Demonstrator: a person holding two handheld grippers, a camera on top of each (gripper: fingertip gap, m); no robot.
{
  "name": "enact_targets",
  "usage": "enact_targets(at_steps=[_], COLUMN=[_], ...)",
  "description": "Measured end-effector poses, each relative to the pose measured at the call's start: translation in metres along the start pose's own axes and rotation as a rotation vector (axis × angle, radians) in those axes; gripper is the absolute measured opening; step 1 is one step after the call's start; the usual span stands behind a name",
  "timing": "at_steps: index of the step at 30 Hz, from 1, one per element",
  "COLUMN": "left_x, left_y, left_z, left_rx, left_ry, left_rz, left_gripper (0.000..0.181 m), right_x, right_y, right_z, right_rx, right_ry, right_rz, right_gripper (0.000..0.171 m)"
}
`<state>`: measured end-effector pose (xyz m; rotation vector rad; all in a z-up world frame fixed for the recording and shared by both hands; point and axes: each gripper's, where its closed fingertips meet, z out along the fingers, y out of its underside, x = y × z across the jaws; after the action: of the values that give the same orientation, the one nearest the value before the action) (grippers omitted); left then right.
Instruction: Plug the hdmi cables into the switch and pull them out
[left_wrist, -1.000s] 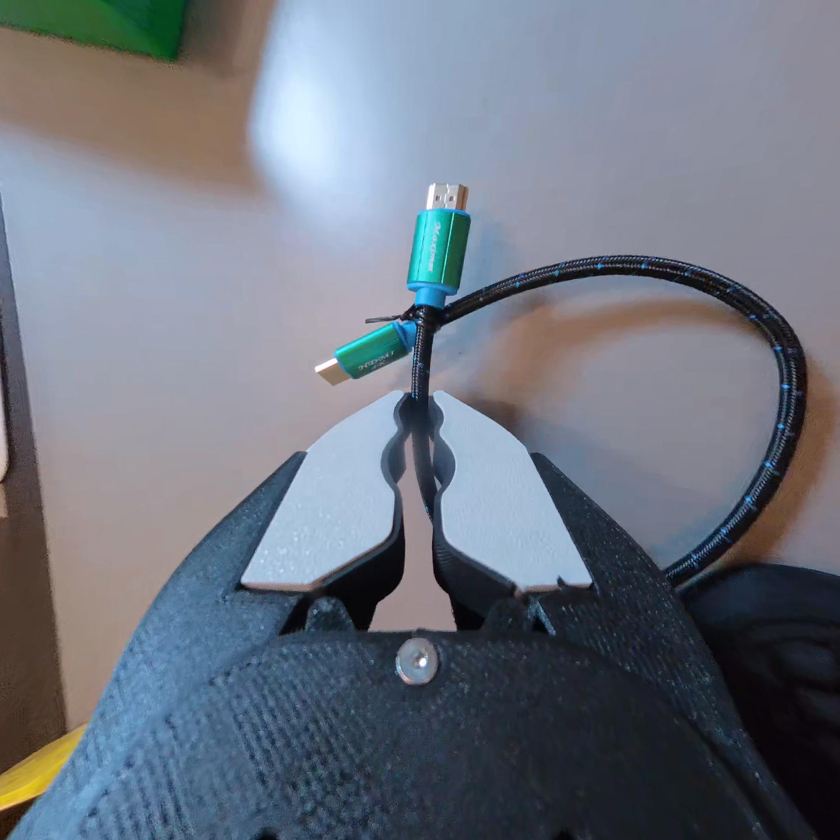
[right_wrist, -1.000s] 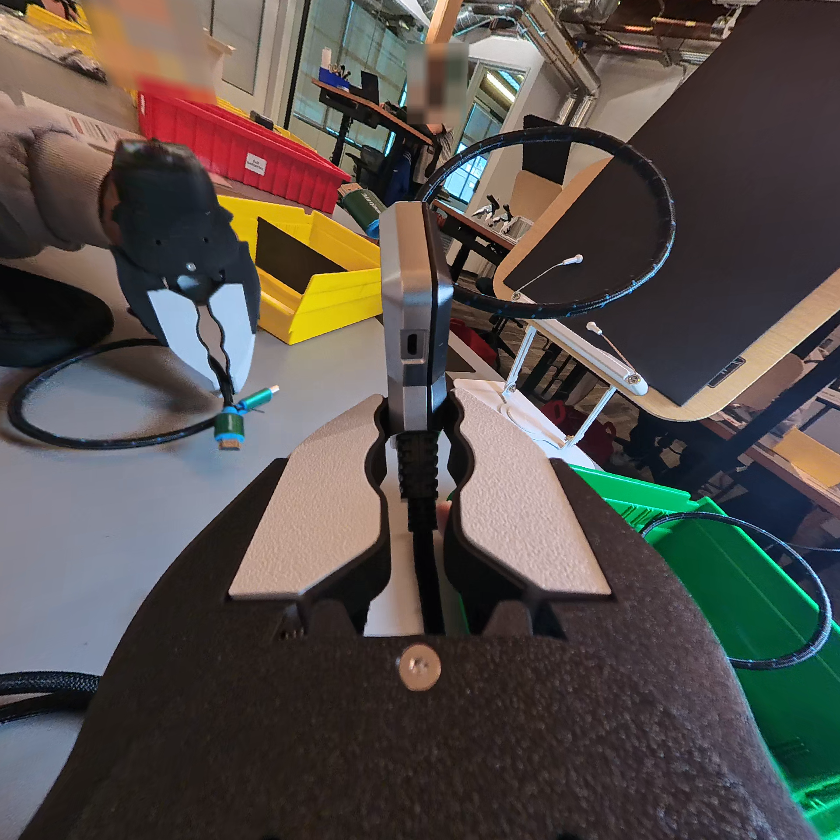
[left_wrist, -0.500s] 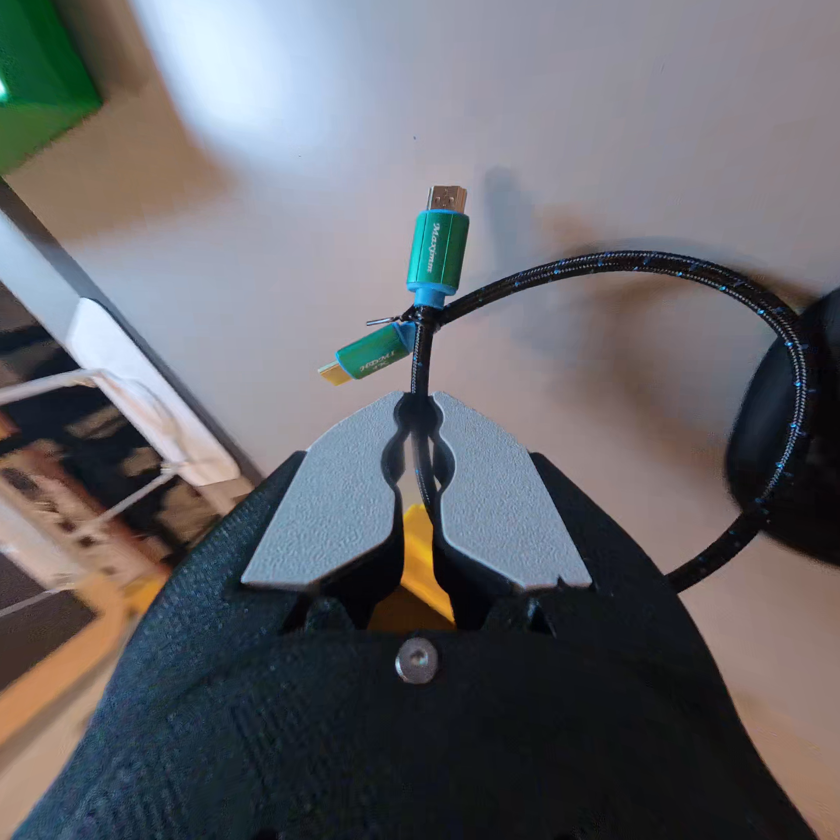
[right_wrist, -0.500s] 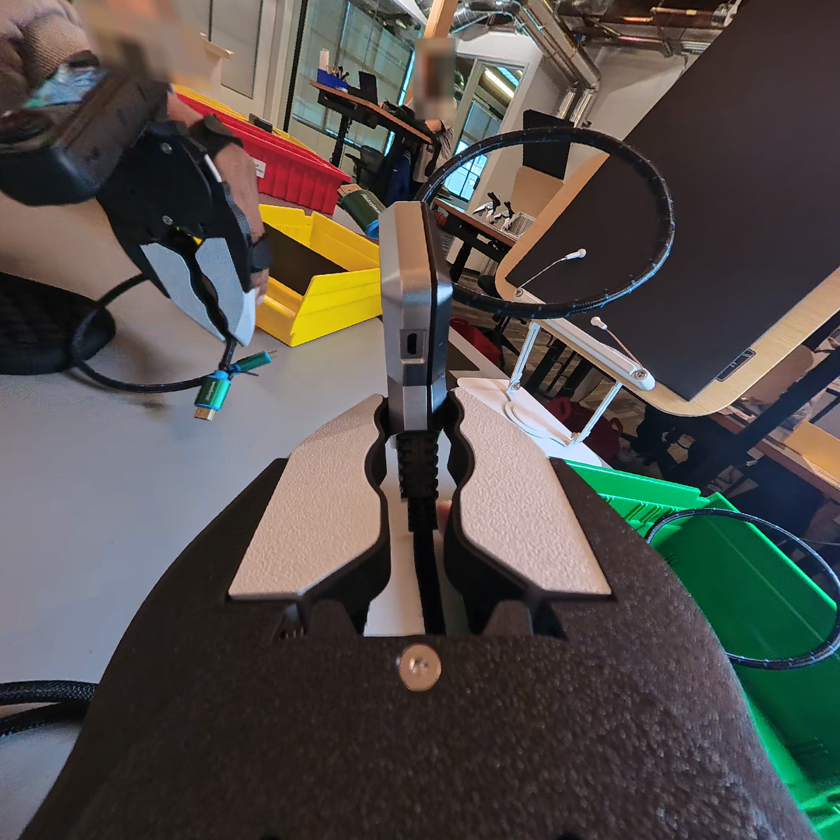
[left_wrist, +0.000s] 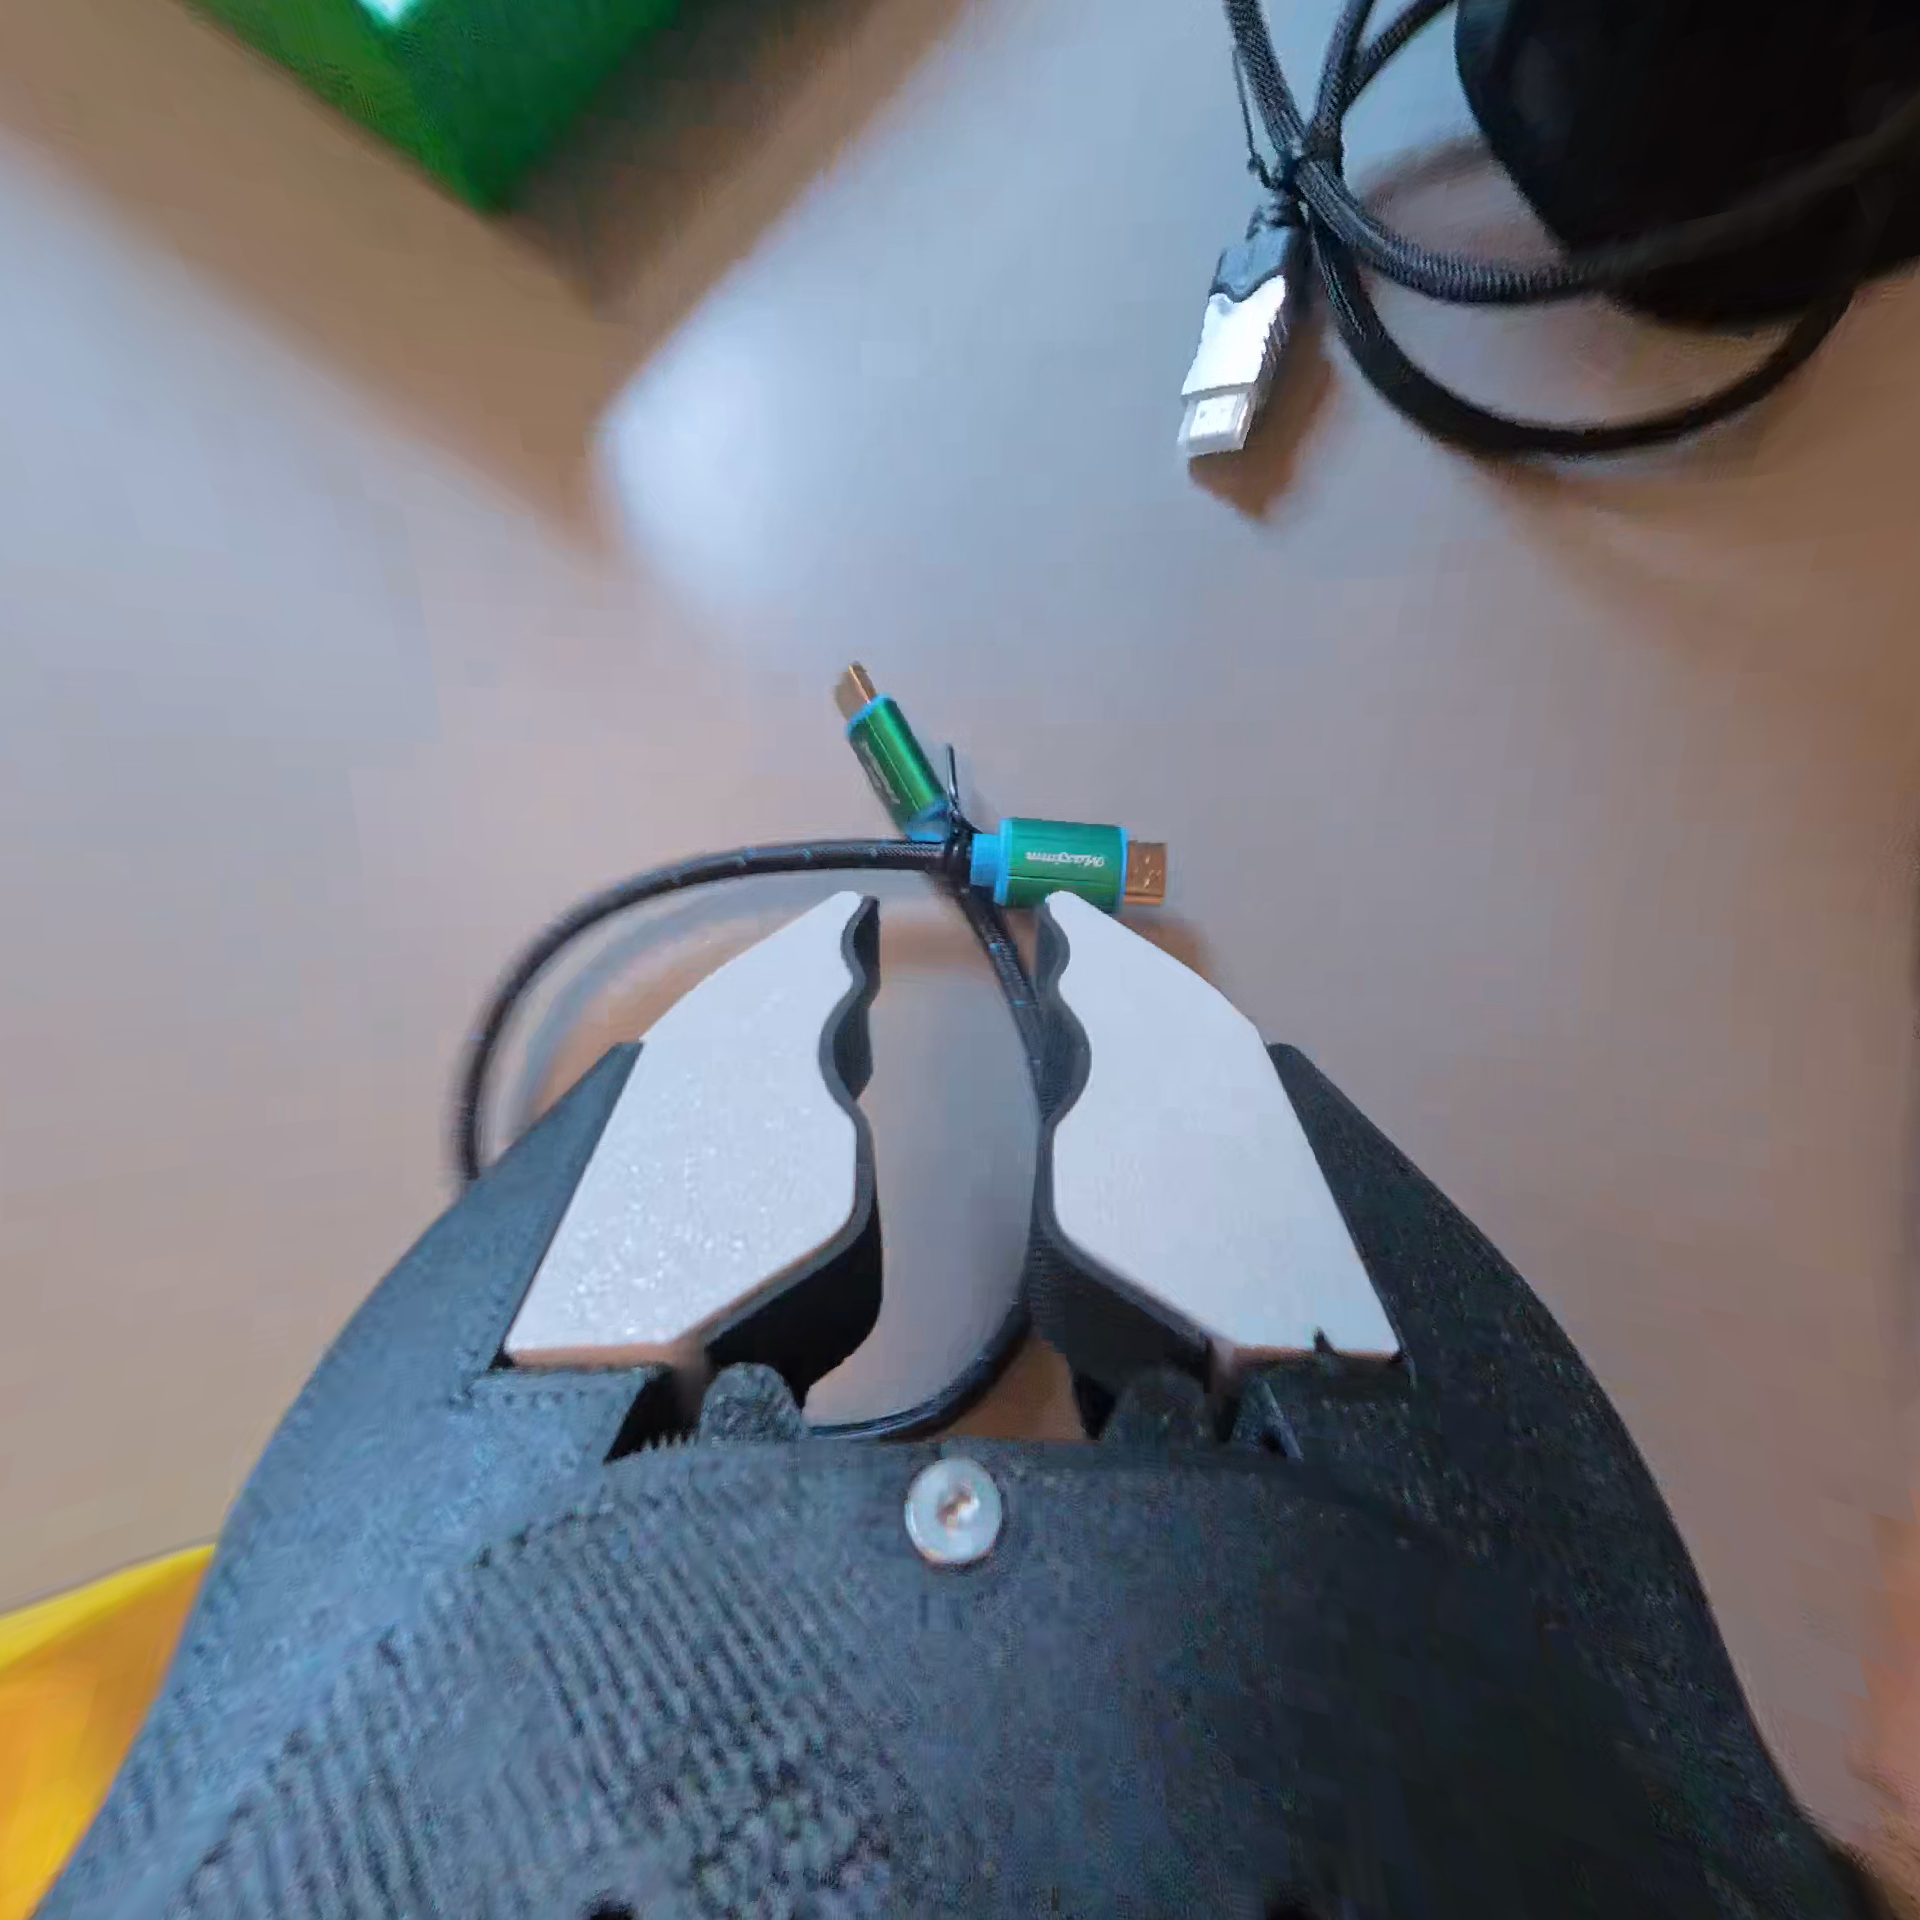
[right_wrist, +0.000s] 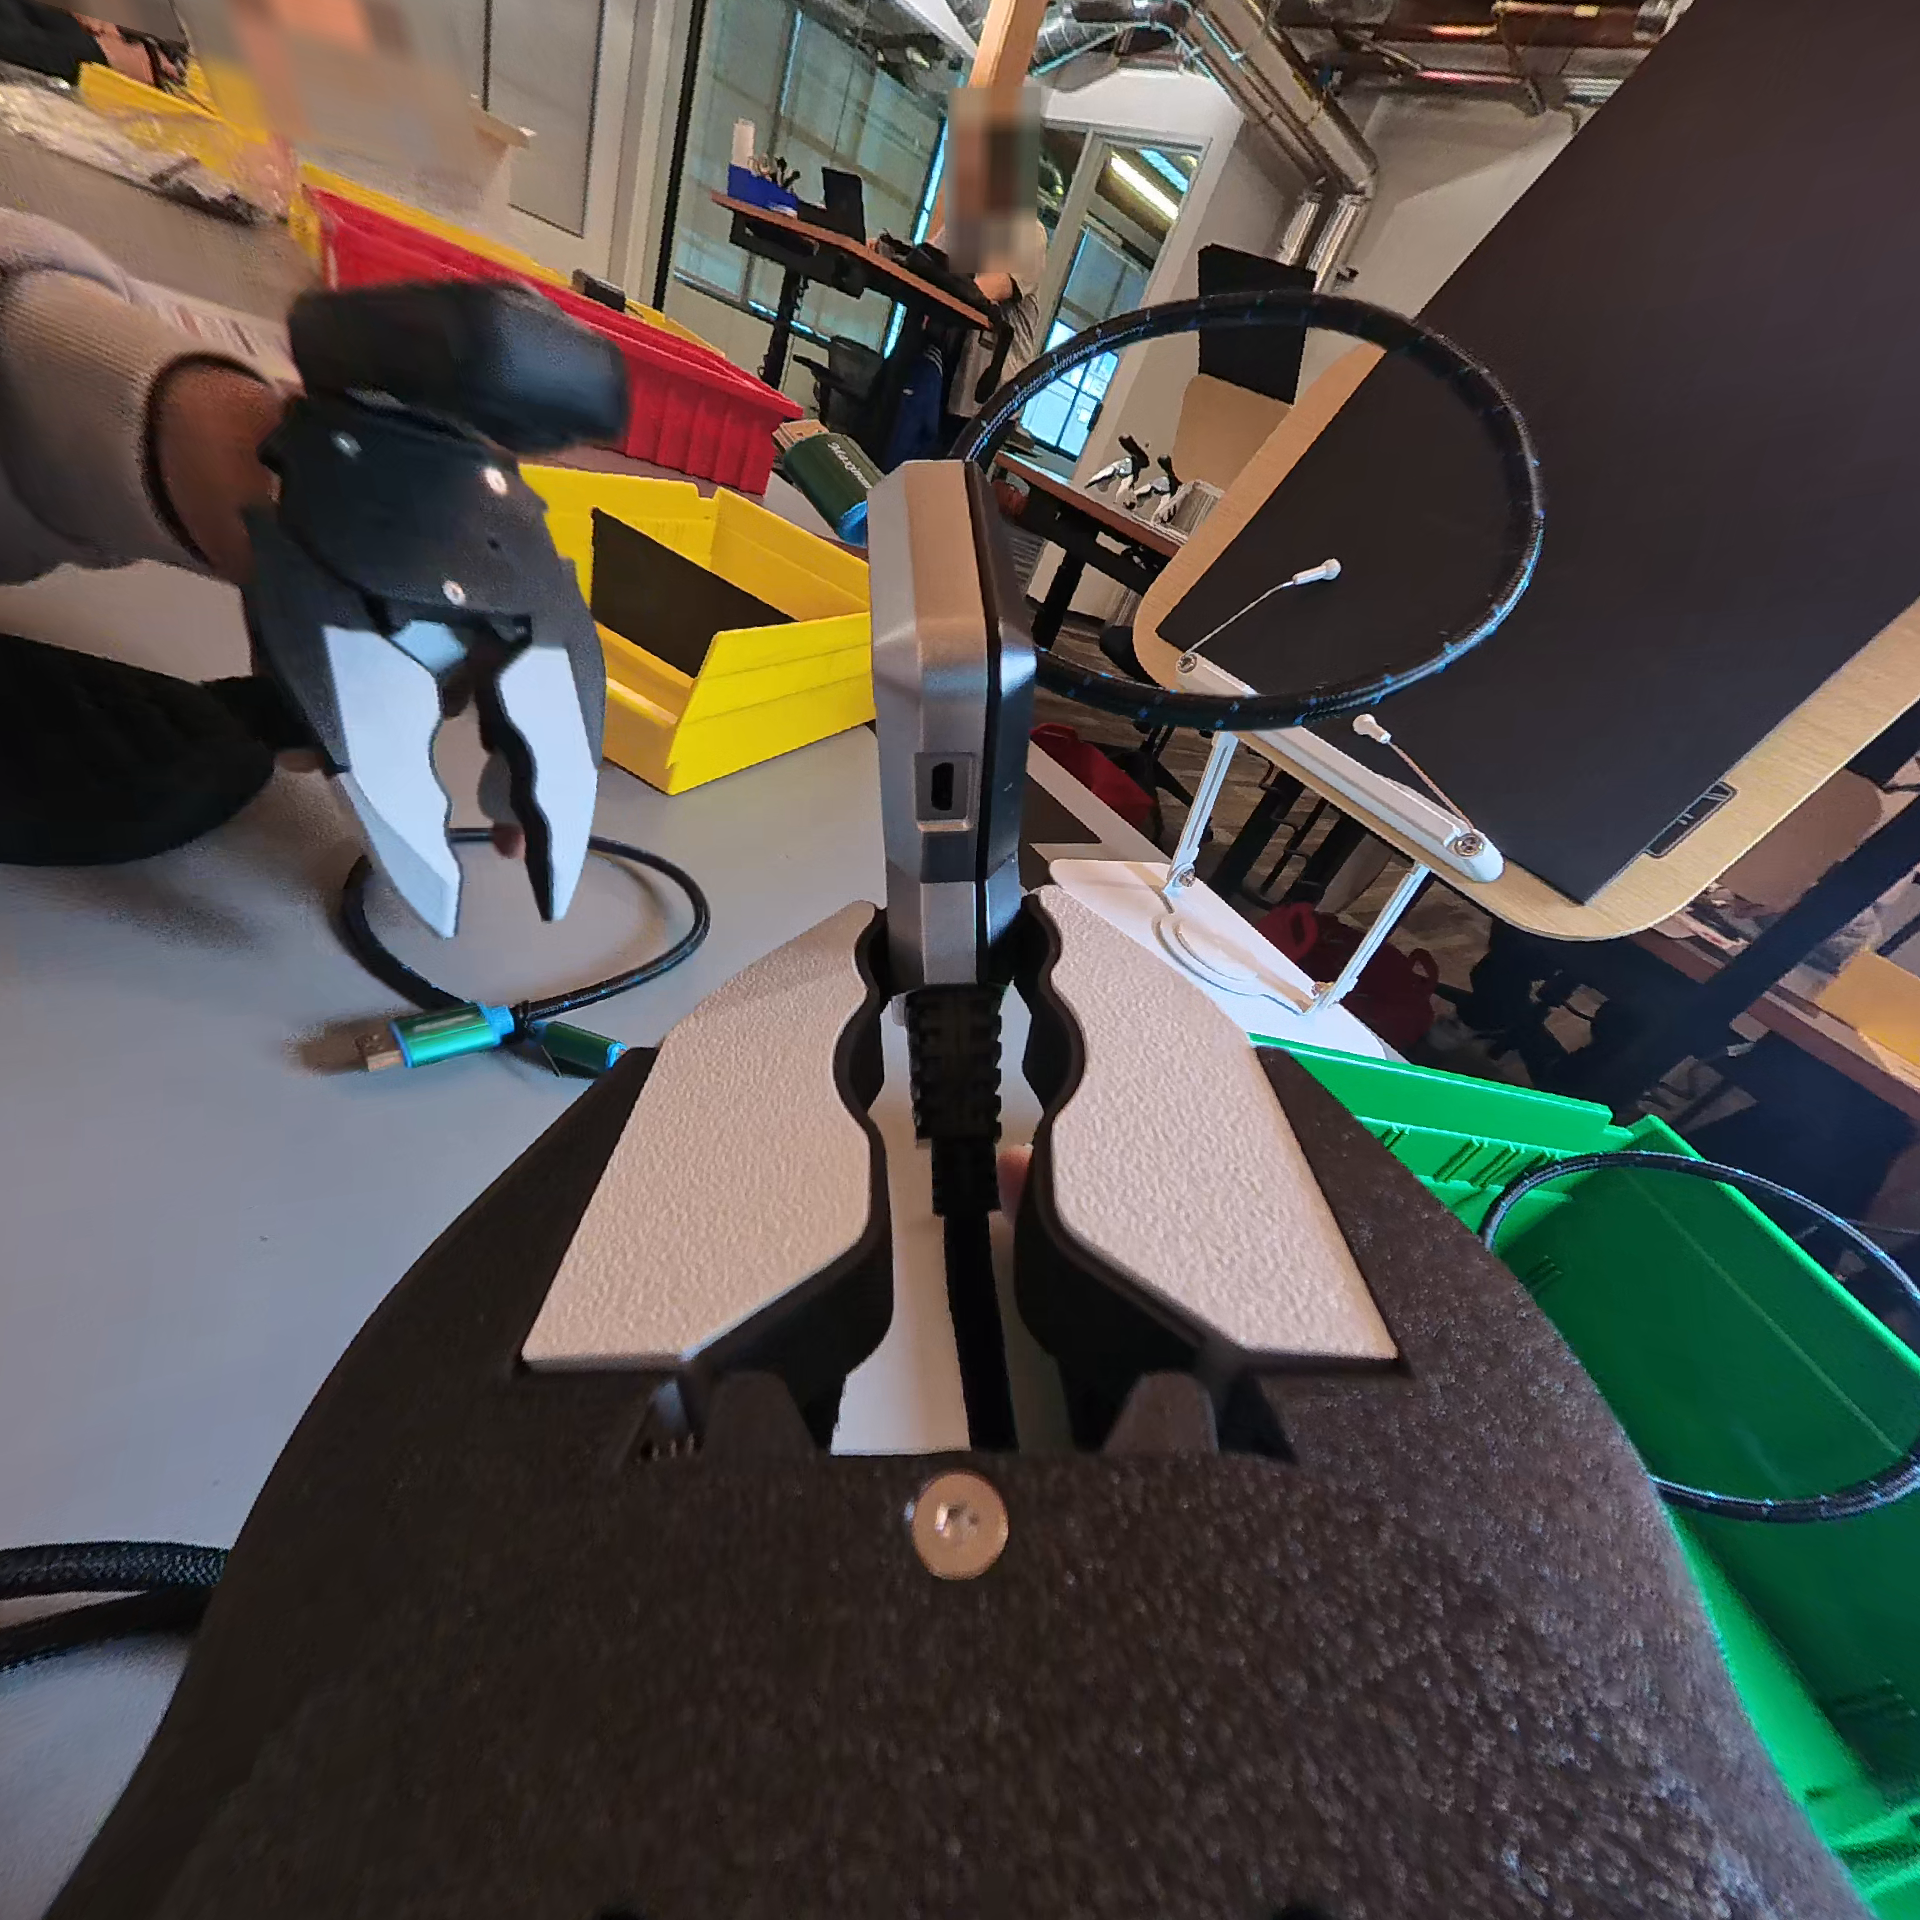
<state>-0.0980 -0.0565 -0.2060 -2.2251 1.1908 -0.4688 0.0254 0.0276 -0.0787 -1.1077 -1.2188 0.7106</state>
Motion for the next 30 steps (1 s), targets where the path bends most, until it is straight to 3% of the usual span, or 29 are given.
enact_targets(at_steps=[3,5,7,11,16,21,26,30], left_x=[-0.007,-0.015,-0.013,-0.007,-0.005,-0.004,-0.034,-0.056], left_y=[0.002,0.006,0.008,0.003,-0.004,-0.007,-0.018,-0.027], left_z=[0.015,0.026,0.034,0.042,0.054,0.058,0.04,0.012], left_rx=[0.05,0.032,0.0,-0.041,-0.09,-0.147,-0.064,0.017], left_ry=[0.082,0.088,0.076,0.012,-0.076,-0.152,-0.429,-0.629], left_rz=[-0.297,-0.398,-0.402,-0.369,-0.262,-0.006,0.304,0.417], left_gripper=[0.032,0.039,0.046,0.042,0.027,0.017,0.015,0.015], right_x=[-0.001,-0.001,0.001,0.005,0.01,0.015,0.016,0.007], right_y=[0.001,0.0,-0.001,-0.001,0.0,-0.003,0.004,0.016], right_z=[0.001,0.001,0.0,-0.001,-0.006,-0.012,-0.014,-0.008], right_rx=[-0.005,-0.007,-0.005,0.006,-0.004,0.014,-0.013,-0.069], right_ry=[0.002,0.006,0.013,0.017,0.035,0.047,0.052,0.045], right_rz=[0.003,0.0,-0.003,0.017,-0.008,-0.017,-0.095,-0.237], right_gripper=[0.023,0.023,0.023,0.023,0.023,0.023,0.023,0.023])
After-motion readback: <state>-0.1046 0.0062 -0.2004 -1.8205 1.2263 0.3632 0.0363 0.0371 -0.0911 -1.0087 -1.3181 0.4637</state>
